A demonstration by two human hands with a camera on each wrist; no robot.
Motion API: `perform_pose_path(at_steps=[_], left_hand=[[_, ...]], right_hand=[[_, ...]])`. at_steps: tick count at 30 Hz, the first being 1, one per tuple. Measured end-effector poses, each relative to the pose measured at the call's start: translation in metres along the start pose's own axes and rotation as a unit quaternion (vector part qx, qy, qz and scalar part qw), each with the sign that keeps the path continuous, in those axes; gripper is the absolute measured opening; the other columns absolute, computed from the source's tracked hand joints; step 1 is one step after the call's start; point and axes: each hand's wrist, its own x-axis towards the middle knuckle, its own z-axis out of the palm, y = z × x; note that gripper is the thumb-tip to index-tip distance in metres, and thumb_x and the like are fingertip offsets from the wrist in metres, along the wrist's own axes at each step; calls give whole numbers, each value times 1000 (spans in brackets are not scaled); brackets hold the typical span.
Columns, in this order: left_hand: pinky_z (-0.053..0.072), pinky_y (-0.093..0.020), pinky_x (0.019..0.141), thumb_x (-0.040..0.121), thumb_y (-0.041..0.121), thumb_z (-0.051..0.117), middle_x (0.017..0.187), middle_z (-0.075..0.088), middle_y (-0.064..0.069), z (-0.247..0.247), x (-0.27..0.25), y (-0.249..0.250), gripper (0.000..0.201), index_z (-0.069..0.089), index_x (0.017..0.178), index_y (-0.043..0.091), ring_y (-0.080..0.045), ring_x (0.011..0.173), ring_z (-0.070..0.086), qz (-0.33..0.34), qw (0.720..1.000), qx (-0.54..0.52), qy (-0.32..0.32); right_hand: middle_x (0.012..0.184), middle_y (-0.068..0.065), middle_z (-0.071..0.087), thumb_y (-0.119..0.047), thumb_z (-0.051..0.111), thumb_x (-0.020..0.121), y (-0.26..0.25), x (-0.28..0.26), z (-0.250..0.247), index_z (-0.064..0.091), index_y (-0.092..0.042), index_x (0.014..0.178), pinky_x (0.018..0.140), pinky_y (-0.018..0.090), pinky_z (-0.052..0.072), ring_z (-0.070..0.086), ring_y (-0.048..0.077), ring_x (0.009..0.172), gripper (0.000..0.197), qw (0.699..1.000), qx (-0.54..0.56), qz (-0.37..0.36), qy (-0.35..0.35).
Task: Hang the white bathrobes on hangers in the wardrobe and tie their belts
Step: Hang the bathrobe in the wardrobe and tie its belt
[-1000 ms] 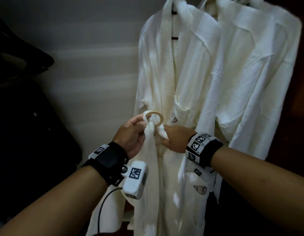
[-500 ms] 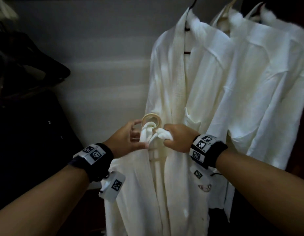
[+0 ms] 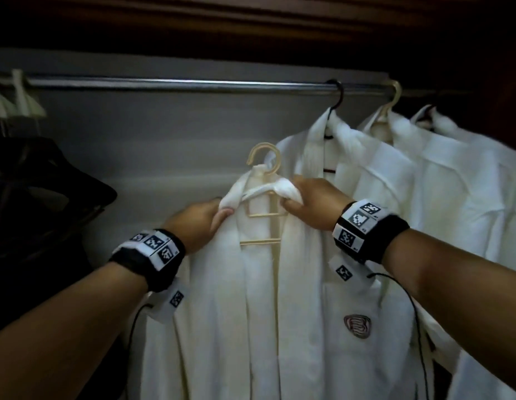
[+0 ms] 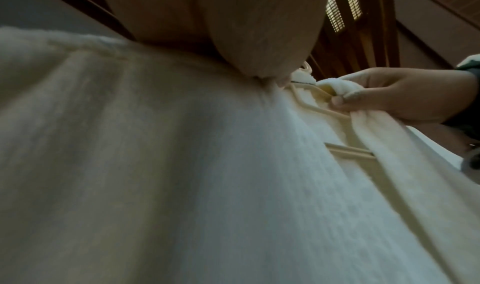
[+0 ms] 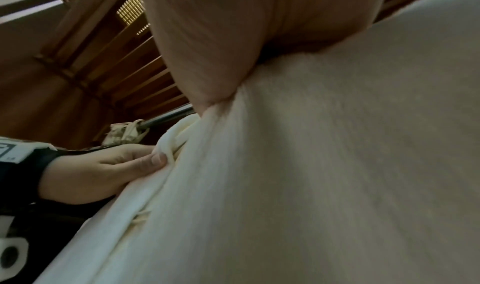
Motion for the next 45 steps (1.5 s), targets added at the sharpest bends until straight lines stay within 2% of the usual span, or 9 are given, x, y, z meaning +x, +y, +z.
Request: perform_pose_path(at_steps=[5, 13, 18, 22, 25, 28, 34, 40, 45], left_hand=[[44, -36, 89, 100, 53, 28, 118, 65, -12, -46, 90, -12, 46, 58, 115, 21, -32, 107, 59, -4, 999, 10, 31], [40, -32, 80, 101, 53, 26, 95, 62, -14, -84, 173, -17, 52, 58, 89, 14, -29, 93, 59, -22, 999, -22, 42], [37, -30, 91, 101, 49, 33, 119, 63, -21, -66, 177, -32, 54, 60, 123, 8, -32, 113, 57, -17, 996, -87, 26], [37, -28, 93, 102, 46, 34, 126, 62, -17, -38, 170, -44, 49, 58, 128, 12, -31, 116, 56, -2, 989, -140, 41], [40, -30, 90, 103, 43, 35, 115, 66, -17, -36, 167, -42, 45, 61, 117, 10, -32, 109, 59, 9, 986, -149, 73], [43, -34, 82, 103, 42, 32, 104, 67, -18, -45, 166, -27, 45, 62, 104, 8, -34, 100, 61, 31, 989, -98, 107], [50, -40, 86, 100, 56, 25, 105, 68, -11, -50, 161, 11, 55, 61, 120, 20, -30, 96, 63, 82, 984, -126, 90], [53, -43, 78, 88, 72, 30, 102, 65, -2, -45, 177, 11, 55, 54, 110, 28, -28, 88, 62, 33, 995, 61, 69], [49, -37, 70, 91, 64, 38, 99, 66, -4, -52, 178, 11, 44, 57, 103, 26, -29, 78, 59, -17, 985, 134, 110]], right_hand=[[98, 15, 66, -40, 54, 93, -4, 63, -33, 56, -11, 111, 72, 33, 43, 62, 33, 91, 34, 993, -59, 23, 96], [99, 7, 56, -42, 42, 96, -21, 113, -72, 51, -22, 114, 69, 31, 34, 52, 28, 84, 28, 974, -167, 89, 123], [109, 11, 62, -39, 43, 95, -27, 119, -58, 52, -20, 112, 70, 32, 38, 59, 31, 94, 27, 969, -205, 101, 91], [108, 11, 63, -34, 43, 95, -26, 118, -40, 48, -18, 113, 70, 33, 38, 61, 32, 94, 24, 971, -206, 95, 73], [104, 7, 60, -32, 40, 96, -15, 116, -35, 47, -21, 109, 78, 36, 44, 60, 29, 95, 19, 979, -160, 81, 96], [107, 3, 61, -24, 39, 99, -9, 109, -37, 51, -21, 131, 89, 33, 42, 57, 21, 100, 35, 980, -60, 35, 185], [92, 8, 68, -33, 45, 100, 6, 88, -36, 67, -5, 101, 71, 23, 38, 64, 26, 91, 36, 902, 158, 97, 389], [113, 18, 58, -7, 53, 81, 13, 61, -24, 62, -1, 117, 87, 34, 47, 56, 36, 103, 38, 960, -130, 49, 245], [114, 11, 56, -12, 55, 86, 8, 48, -87, 50, -15, 122, 81, 37, 50, 59, 31, 101, 37, 907, -356, 225, -22]])
